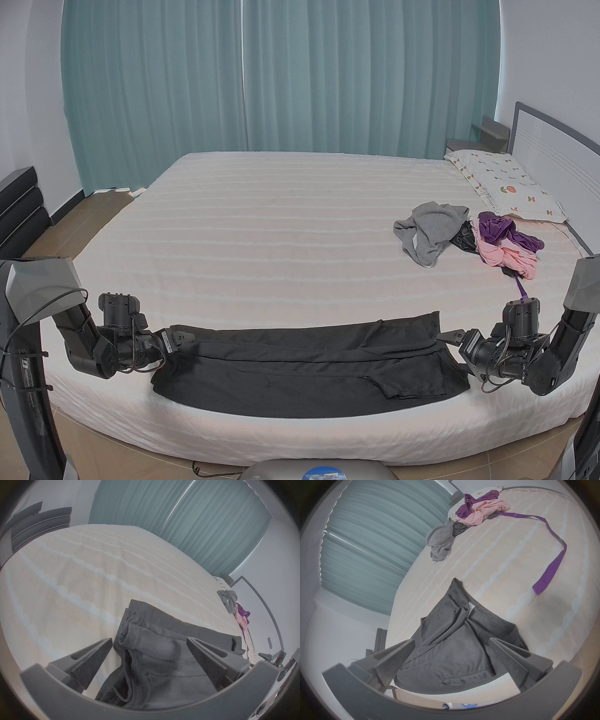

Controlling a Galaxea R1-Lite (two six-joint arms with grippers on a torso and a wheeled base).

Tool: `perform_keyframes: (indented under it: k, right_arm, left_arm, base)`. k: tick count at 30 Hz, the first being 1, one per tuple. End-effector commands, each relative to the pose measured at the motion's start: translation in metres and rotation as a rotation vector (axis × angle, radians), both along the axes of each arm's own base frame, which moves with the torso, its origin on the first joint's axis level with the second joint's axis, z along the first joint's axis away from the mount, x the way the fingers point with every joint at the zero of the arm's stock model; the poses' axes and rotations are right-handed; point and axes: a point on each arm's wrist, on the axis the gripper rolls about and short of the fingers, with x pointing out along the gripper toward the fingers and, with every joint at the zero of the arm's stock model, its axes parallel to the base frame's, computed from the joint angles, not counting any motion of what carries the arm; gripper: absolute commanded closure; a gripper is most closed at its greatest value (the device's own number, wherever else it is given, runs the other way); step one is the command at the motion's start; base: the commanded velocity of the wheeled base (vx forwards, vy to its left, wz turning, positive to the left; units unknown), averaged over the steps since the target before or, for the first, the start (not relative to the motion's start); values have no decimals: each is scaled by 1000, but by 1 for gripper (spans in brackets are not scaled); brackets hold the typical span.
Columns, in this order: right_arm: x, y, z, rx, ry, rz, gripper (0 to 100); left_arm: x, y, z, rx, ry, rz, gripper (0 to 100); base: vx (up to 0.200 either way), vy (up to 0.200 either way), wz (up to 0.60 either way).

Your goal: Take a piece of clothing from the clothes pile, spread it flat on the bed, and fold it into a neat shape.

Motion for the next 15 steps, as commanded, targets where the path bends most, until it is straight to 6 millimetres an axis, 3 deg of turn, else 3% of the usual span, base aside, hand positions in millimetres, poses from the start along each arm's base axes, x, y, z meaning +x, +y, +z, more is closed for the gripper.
perform_keyframes:
  k: [1, 15]
  right_arm:
    - [0, 1, -1, 0, 0, 4, 0]
    - [0, 3, -1, 0, 2, 10, 0]
  left_arm:
    - [2, -3, -8, 12, 14, -15, 0]
    - [9, -8, -23, 66, 28, 2, 0]
  base:
    - [0, 0, 0]
    - [0, 0, 0]
